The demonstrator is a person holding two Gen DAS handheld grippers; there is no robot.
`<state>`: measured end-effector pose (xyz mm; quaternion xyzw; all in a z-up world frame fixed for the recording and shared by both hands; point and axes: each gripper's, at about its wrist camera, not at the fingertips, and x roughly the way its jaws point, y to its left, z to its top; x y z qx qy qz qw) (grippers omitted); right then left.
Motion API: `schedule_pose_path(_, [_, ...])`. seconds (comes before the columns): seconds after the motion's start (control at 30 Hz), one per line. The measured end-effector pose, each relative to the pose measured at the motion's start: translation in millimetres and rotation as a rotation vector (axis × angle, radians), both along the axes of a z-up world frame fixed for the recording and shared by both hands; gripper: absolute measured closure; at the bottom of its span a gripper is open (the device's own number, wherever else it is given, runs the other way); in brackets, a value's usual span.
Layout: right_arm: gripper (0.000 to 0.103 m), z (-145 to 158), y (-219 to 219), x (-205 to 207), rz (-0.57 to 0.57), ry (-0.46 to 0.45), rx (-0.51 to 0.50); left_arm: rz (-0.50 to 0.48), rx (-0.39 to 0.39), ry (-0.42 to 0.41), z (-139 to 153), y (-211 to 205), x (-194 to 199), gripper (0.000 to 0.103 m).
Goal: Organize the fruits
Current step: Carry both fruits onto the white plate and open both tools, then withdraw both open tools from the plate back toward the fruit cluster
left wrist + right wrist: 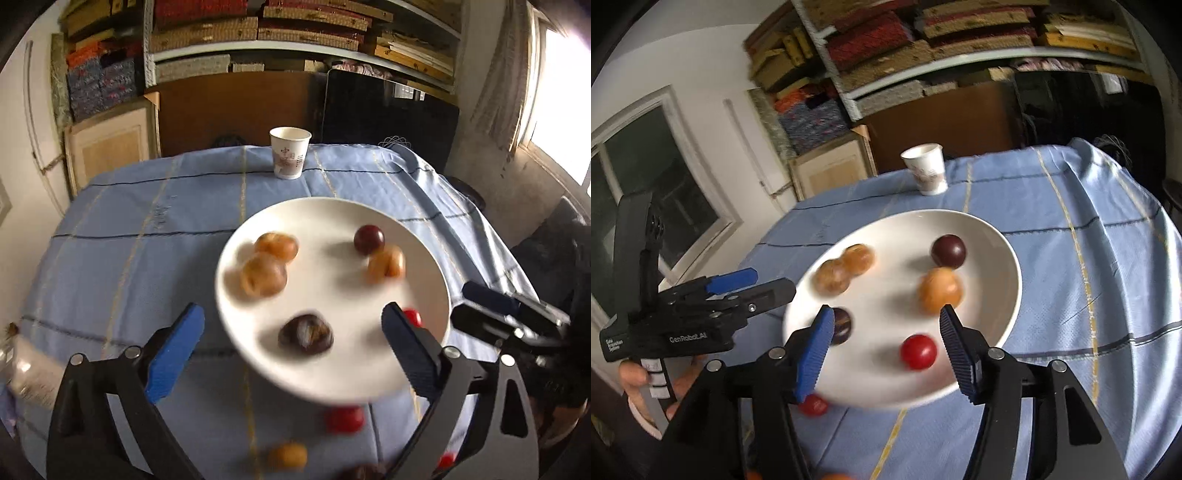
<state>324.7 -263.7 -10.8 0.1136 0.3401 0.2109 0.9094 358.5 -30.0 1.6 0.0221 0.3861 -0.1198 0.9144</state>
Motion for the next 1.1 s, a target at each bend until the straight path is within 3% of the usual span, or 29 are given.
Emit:
schedule_pose_path(0.17, [0.041, -3.2, -3.2, -49.0, 0.094, -0.010, -0.014, 0.025, -0.053, -0.081, -4.2, 26.8, -81.4, 0.005])
schedule_pose_path(0.33, [0.038, -12.4, -4.2, -92.7, 0.165, 0.004, -0.040, 0.065, -0.091, -0.028, -36.2, 44.1, -130.9, 0.005])
schedule_pose_path(0.43, [0.030, -10.1, -6.2, -112.5, 0.183, -0.016, -0.038, 0.088, -0.106, -0.021, -48.3, 50.2, -151.8, 0.005])
schedule_pose_path(0.53, [0.029, -14.6, -8.3, -133.1, 0.197, -0.037, -0.071, 0.103, -0.093, 0.006, -59.6, 51.2, -166.9, 0.005])
schedule_pose_path(0.67, [0.029, -20.4, -13.1, -167.2, 0.207, -0.085, -0.154, 0.094, -0.212, 0.027, -63.8, 68.2, -181.1, 0.005])
schedule_pose_path(0.77, [0.029, -21.7, -12.5, -184.2, 0.245, -0.068, -0.172, 0.072, -0.256, 0.076, -72.2, 71.5, -181.7, 0.005])
schedule_pose_path(0.93, [0.029, -27.9, 10.2, -209.4, 0.307, -0.066, -0.330, 0.023, -0.186, 0.043, -68.0, 54.6, -189.4, 0.005])
schedule_pose_path(1.1, [0.029, -37.6, 24.8, -209.0, 0.291, -0.036, -0.441, -0.012, -0.106, 0.020, -65.5, 39.7, -195.5, 0.005])
